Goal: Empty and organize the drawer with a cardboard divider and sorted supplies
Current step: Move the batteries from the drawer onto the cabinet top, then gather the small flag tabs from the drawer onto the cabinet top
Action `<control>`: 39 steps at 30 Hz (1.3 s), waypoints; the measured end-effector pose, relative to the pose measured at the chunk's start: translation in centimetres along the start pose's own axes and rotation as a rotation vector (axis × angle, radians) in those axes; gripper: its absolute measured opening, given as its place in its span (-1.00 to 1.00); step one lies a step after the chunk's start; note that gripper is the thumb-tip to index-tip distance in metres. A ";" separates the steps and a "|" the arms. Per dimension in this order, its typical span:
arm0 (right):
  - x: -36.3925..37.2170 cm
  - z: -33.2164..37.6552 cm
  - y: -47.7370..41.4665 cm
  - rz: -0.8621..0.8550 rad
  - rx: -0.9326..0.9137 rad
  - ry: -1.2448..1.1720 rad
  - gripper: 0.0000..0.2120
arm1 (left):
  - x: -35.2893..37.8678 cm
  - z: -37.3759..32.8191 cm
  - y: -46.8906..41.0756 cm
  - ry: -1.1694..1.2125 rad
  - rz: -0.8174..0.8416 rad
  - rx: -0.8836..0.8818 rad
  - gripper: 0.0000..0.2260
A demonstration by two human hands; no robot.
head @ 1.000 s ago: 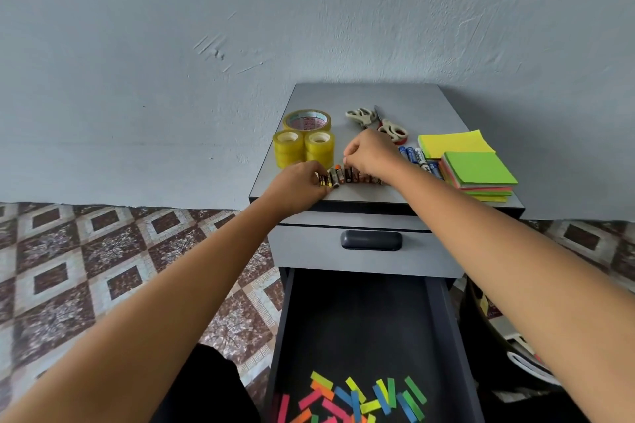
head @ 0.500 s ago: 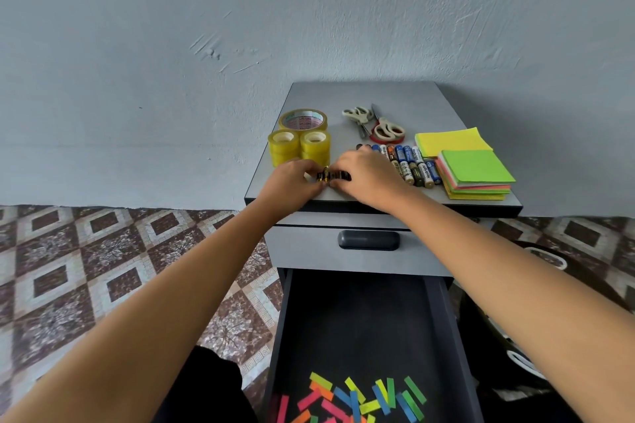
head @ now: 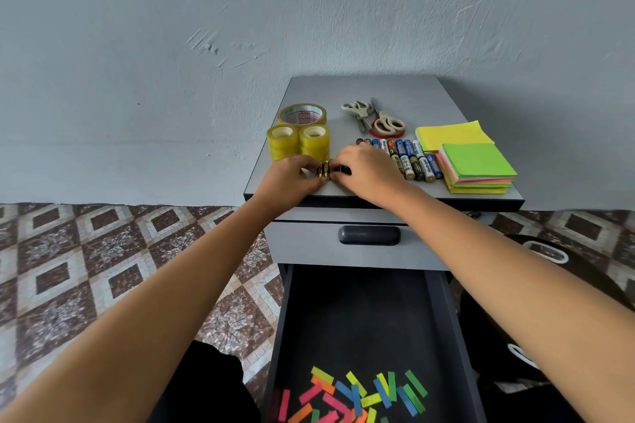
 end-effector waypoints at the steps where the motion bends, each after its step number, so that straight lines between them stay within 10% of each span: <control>1: 0.0 0.0 0.1 -0.004 0.000 -0.005 -0.72 | -0.1 0.0 0.0 0.004 0.005 -0.002 -0.72; 23: 1.1 -2.1 9.3 -0.249 0.045 -0.379 -0.80 | 2.1 -2.9 8.2 0.147 -0.110 0.149 -0.79; 39: 19.4 -7.7 24.5 0.748 0.467 -0.211 -0.76 | 19.0 3.8 19.3 0.081 0.735 -0.265 -0.73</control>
Point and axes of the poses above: each hand's wrist, its own y-axis away from the middle knuckle, its own x-axis out of the palm, z = x × y, the point moved 1 cm from there along -y, towards the middle knuckle, and after that the axes turned 9 degrees about x, right-handed, at the moved point
